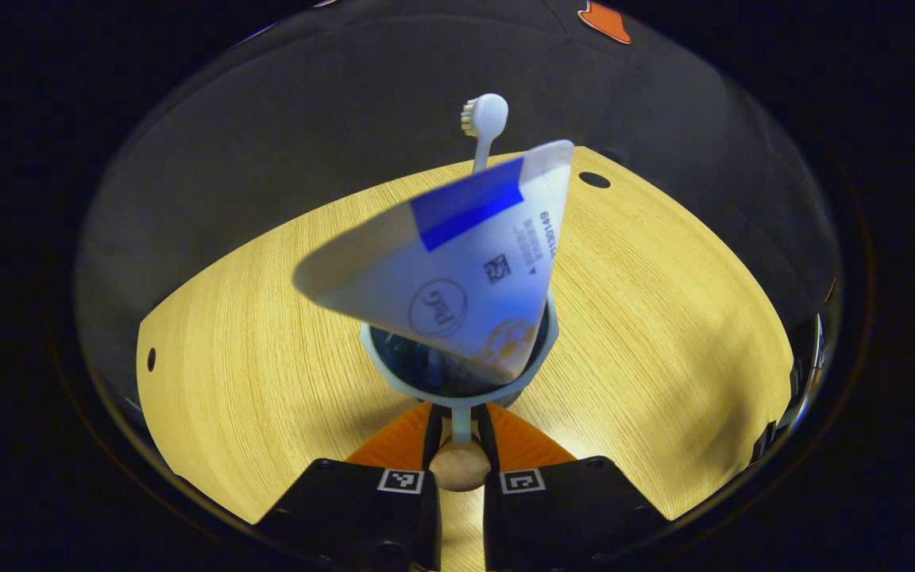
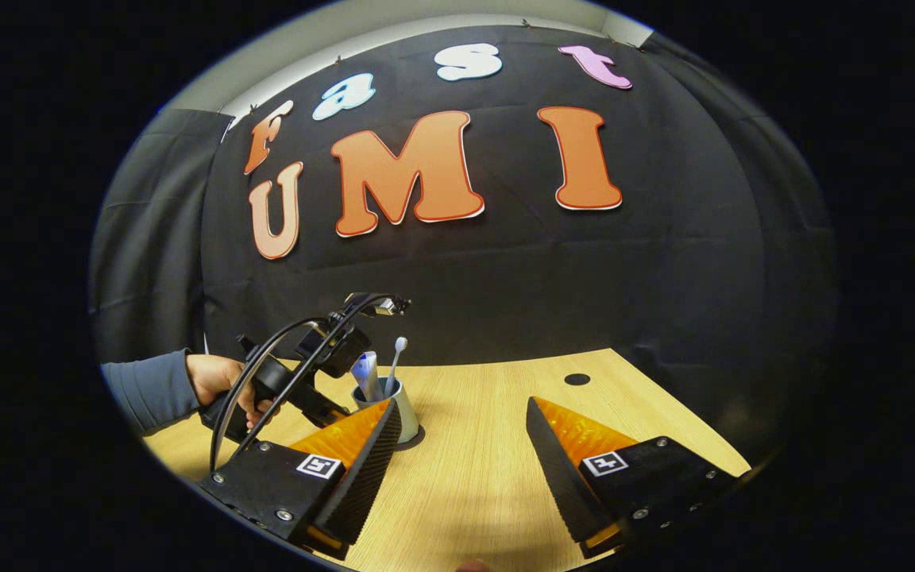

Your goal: Put the toothbrush and toothpaste on the desktop into the cup, then pick up the cup and place it on the coaster on the desktop.

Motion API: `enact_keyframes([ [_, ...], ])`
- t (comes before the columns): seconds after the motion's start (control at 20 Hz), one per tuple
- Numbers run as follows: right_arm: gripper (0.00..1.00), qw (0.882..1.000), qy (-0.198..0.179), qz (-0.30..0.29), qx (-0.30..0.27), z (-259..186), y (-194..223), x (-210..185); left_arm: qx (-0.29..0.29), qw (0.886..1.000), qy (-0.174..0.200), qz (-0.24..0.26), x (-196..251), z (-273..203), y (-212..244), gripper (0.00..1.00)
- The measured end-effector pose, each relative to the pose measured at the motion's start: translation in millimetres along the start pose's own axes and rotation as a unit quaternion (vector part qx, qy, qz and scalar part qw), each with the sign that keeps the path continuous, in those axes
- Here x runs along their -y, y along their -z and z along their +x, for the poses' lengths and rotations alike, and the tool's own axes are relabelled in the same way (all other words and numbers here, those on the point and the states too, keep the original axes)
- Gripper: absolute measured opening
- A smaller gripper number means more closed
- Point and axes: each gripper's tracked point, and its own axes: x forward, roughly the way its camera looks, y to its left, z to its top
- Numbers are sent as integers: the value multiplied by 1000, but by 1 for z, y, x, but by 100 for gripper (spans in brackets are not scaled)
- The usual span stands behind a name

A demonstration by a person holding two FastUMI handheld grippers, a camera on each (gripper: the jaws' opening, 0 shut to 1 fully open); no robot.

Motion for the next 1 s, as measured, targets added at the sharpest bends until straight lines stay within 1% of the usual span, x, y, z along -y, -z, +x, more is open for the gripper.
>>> enact_keyframes([
  [0.05,95,1000,0,1,-3,1,2,0,-2,1000,0,-1,1,0,1,20],
  [0.1,95,1000,-1,2,-4,1,3,-1,-6,1000,2,0,0,0,2,23],
  [0.3,95,1000,-2,1,-8,4,4,-9,19,999,35,-23,7,-10,0,31],
  [0.35,95,1000,0,1,-5,4,1,-11,36,998,36,-24,6,-17,-4,46],
  [0.4,95,1000,1,-2,1,5,-4,-16,56,998,36,-24,5,-24,-7,58],
  [0.5,95,1000,-2,-17,14,8,-14,-29,106,994,5,-19,-6,-36,-18,100],
  [0.65,95,999,-10,-30,25,16,-26,-52,157,987,-32,-31,-13,-51,-25,100],
  [0.7,95,999,-15,-36,32,18,-31,-62,188,980,-59,-34,-16,-64,-30,100],
  [0.75,95,998,-17,-42,40,20,-37,-71,215,972,-84,-36,-18,-70,-34,100],
  [0.8,95,997,-18,-53,51,22,-43,-81,246,962,-109,-39,-22,-66,-41,100],
  [0.9,95,995,-18,-63,69,24,-53,-95,294,944,-139,-50,-26,-61,-51,100],
  [1.0,95,994,-21,-71,83,25,-60,-110,348,922,-157,-61,-35,-62,-58,100],
])
